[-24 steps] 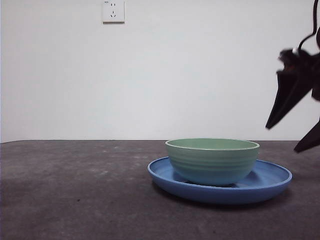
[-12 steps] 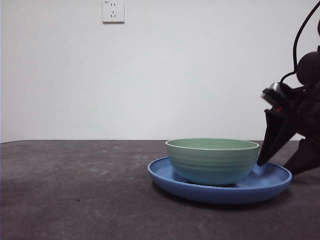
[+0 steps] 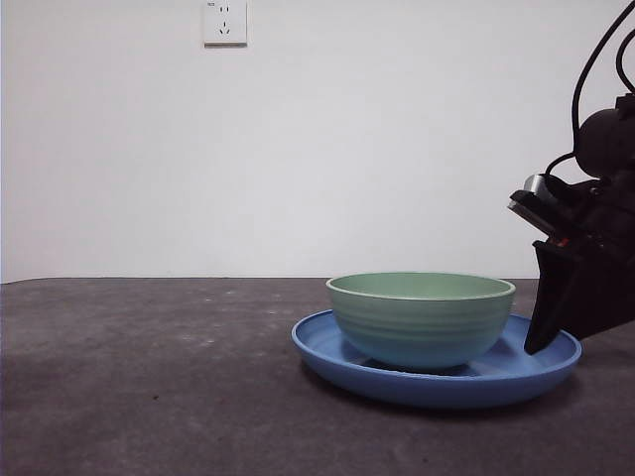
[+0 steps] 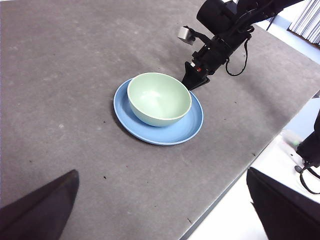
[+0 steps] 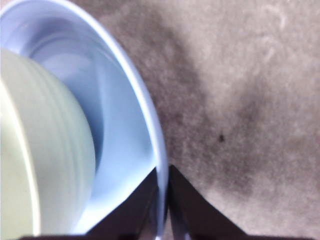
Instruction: Place the green bowl on the blue plate
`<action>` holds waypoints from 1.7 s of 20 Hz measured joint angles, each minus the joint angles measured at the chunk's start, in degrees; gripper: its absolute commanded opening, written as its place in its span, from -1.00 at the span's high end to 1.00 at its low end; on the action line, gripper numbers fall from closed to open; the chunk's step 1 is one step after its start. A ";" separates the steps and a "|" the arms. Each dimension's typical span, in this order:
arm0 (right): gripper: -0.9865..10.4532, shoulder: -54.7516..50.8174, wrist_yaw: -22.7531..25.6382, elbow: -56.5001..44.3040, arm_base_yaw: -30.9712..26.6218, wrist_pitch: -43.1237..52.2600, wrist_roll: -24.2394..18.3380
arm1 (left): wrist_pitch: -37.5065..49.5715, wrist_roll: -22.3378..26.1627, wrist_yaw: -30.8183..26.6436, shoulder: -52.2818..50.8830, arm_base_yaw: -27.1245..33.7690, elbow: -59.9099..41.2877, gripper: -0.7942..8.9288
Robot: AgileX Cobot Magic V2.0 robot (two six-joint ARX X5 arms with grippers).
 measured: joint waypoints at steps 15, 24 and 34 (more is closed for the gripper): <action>0.81 -3.26 0.48 8.00 9.62 -4.33 7.63 | 0.00 0.00 -0.02 0.00 0.00 0.00 -0.32; 0.81 -3.26 2.54 8.00 15.74 4.24 17.70 | 0.00 0.00 -0.02 0.00 0.00 0.00 -0.32; 0.81 2.38 5.99 8.00 16.02 6.75 20.50 | 0.00 0.00 -0.02 0.00 0.00 0.00 -0.32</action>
